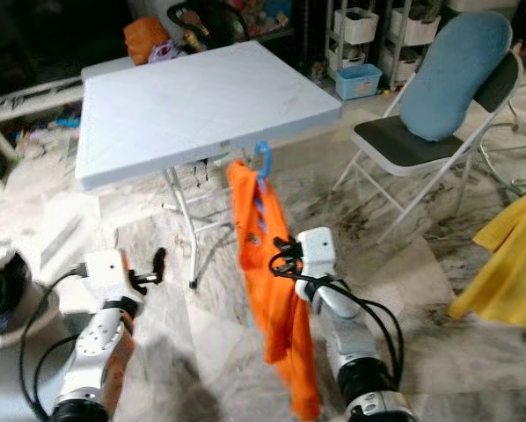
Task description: Hang hanger
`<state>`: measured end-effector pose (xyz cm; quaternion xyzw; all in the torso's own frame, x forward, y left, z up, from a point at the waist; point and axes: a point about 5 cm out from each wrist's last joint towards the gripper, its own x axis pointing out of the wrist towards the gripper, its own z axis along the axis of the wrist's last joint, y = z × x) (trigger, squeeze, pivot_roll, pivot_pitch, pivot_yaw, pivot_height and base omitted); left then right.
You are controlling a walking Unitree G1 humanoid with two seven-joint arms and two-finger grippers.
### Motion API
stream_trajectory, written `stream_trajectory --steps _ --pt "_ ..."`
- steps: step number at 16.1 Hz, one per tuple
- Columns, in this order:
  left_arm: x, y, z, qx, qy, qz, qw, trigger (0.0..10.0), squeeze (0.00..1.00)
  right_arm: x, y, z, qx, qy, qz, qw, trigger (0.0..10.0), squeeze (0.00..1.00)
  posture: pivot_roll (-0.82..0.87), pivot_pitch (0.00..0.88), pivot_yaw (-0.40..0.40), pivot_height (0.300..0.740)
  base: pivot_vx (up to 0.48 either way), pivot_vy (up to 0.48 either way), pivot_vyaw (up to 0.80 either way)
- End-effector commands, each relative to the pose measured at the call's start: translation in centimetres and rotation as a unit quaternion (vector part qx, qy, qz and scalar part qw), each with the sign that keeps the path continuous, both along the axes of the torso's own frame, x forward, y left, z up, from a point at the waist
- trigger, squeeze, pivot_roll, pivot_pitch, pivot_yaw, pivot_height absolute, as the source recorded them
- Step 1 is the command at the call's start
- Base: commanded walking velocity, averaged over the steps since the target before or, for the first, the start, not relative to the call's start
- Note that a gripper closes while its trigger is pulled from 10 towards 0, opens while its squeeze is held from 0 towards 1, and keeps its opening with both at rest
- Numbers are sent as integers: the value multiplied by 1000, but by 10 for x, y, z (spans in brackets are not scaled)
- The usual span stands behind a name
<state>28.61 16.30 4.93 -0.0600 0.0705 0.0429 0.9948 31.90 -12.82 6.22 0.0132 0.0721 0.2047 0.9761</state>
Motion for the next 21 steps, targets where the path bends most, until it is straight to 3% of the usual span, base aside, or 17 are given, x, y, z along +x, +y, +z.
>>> stream_trajectory --steps 1,4,12,17,21 --pt "-1 -2 -1 2 2 -1 1000 10000 0 5 -4 13 0 -29 -3 1000 10000 0 -63 0 115 740 315 360 0" --pt "-2 -4 -3 4 6 0 1000 10000 0 3 -4 11 -2 -28 -2 1000 10000 0 -62 0 113 740 319 359 0" --pt "-3 -9 -3 8 9 4 1000 10000 0 3 -4 10 -8 -26 -7 1000 10000 0 -52 0 102 740 0 0 0" --pt "-2 -10 -3 13 10 4 1000 10000 0 4 -2 10 -7 -28 -2 1000 10000 0 -49 0 103 740 0 0 750" --pt "-1 -10 -2 20 7 -4 1000 10000 0 5 -2 11 -6 -28 -5 1000 10000 0 -52 0 105 740 0 0 230"
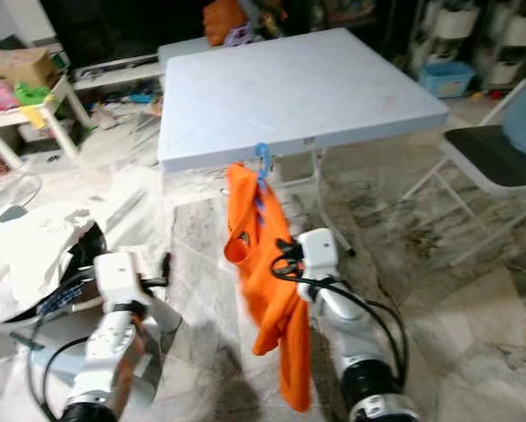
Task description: Hang hanger
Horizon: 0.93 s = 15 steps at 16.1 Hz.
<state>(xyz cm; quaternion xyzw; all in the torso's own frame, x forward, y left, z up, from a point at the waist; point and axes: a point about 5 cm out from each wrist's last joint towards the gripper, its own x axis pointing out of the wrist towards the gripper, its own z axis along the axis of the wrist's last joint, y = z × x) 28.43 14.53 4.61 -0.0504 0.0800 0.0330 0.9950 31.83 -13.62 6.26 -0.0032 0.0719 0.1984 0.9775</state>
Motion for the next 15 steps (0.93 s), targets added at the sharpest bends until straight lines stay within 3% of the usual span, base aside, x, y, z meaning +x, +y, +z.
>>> stream_trajectory --steps 1,4,10,12,15 --pt "2 7 3 0 -7 0 1000 10000 0 6 5 11 9 -26 -4 1000 10000 0 -52 0 105 740 0 0 0" --pt "3 7 6 -11 -18 -12 1000 10000 0 6 4 12 7 -28 -8 1000 10000 0 -54 0 107 740 0 0 0" --pt "1 6 2 -13 -9 -13 1000 10000 0 5 0 13 4 -34 -13 999 10000 0 -58 0 106 740 411 0 0" --pt "1 5 1 -18 -4 -9 1000 10000 0 4 -4 13 -2 -35 -13 999 10000 0 -58 0 104 740 0 0 0" --pt "0 2 -2 -18 7 -18 1000 10000 0 3 -26 13 -20 -34 -22 999 10000 0 -62 0 105 740 0 0 0"
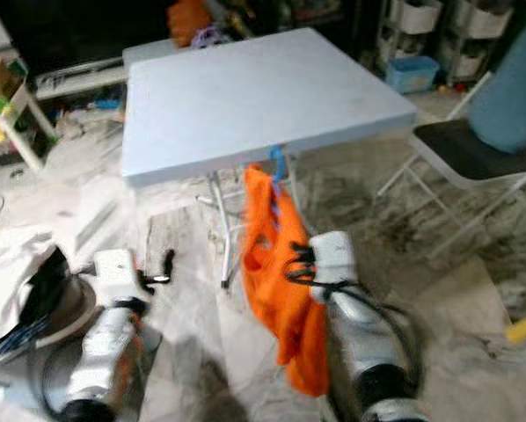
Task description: Hang hanger
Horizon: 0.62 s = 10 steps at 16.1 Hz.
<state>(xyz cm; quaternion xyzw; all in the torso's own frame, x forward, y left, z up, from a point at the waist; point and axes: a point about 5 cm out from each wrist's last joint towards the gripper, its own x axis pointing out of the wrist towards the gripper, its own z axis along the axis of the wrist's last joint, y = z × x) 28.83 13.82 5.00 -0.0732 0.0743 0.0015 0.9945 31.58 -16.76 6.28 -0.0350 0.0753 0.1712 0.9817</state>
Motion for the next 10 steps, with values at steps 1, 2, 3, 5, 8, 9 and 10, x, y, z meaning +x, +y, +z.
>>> stream_trajectory --steps 1,2,3,5,8,9,10 --pt "-5 8 -7 6 16 10 1000 10000 0 6 -1 14 9 -31 -3 999 10000 0 -62 0 105 740 0 0 0" --pt "-5 8 -7 6 17 9 1000 10000 0 7 -5 15 6 -31 -7 999 10000 0 -62 0 105 740 0 0 0" --pt "-5 8 -7 5 17 9 1000 10000 0 7 -7 15 4 -31 -9 999 10000 0 -62 0 105 740 0 0 0" --pt "-4 7 -7 4 18 8 1000 10000 0 7 -11 16 -1 -31 -12 999 10000 0 -68 0 104 740 0 0 0" --pt "-4 6 -7 4 19 9 1000 10000 0 5 -11 12 -11 -23 -10 1000 10000 0 -68 0 104 740 0 0 0" --pt "-4 8 -7 7 19 12 1000 10000 0 3 -11 11 -15 -21 -9 1000 10000 0 -68 0 104 740 0 0 0" --pt "-4 11 -6 9 18 16 1000 10000 0 3 -13 11 -18 -22 -10 1000 10000 0 -68 0 104 740 0 0 0"
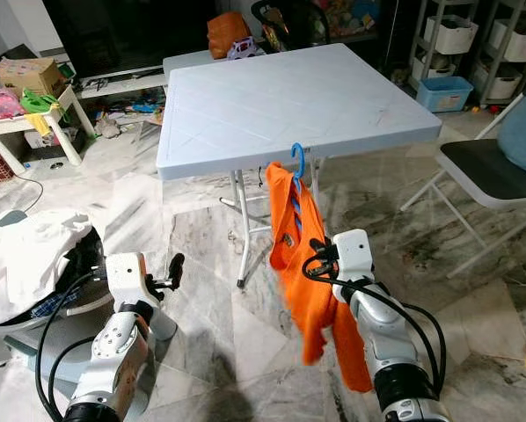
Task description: Hang hanger
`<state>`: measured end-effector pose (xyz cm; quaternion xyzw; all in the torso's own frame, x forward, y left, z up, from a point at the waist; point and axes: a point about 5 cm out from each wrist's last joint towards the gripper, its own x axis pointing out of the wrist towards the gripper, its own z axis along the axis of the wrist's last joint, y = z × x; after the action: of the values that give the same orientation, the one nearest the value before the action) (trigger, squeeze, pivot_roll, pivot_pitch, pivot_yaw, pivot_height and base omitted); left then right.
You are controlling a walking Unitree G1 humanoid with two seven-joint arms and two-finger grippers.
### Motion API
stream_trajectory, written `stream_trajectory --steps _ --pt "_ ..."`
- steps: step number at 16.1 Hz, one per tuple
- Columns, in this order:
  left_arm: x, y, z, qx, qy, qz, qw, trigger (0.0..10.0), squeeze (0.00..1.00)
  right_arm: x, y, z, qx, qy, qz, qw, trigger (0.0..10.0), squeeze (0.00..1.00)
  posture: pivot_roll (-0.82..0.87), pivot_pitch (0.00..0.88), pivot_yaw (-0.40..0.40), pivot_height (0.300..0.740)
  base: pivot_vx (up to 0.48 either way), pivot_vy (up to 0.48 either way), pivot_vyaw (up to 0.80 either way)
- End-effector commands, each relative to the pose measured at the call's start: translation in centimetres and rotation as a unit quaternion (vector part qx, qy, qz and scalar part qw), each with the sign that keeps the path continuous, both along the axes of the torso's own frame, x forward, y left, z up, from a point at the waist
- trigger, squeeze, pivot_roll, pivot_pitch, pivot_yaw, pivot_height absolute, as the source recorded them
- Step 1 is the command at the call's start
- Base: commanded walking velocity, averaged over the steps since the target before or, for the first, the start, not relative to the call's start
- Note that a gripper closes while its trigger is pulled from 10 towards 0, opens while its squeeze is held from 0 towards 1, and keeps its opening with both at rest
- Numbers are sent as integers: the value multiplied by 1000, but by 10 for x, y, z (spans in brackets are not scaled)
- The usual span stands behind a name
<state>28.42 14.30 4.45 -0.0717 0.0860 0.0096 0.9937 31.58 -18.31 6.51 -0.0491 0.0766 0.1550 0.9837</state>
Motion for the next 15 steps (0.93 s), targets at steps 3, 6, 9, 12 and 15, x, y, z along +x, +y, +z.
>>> stream_trajectory --steps 3,6,9,12,15 --pt "0 7 0 7 6 10 1000 10000 0 3 -1 11 -17 -29 12 999 10000 0 -68 0 104 740 0 0 0" --pt "0 6 -1 9 5 -32 999 10000 0 -5 -8 22 -57 -54 109 991 10000 0 -70 0 107 740 0 0 0" --pt "0 10 -4 10 21 -59 998 10000 0 -10 -35 41 -52 -43 177 982 10000 0 -72 0 105 740 0 0 0" --pt "-1 7 -10 13 34 -76 996 10000 0 -22 -48 64 -32 -18 286 958 10000 0 -80 0 107 740 0 0 0" --pt "-1 11 -11 7 31 -77 997 10000 0 -37 -63 78 -17 19 360 932 10000 0 -81 0 110 740 0 0 0"
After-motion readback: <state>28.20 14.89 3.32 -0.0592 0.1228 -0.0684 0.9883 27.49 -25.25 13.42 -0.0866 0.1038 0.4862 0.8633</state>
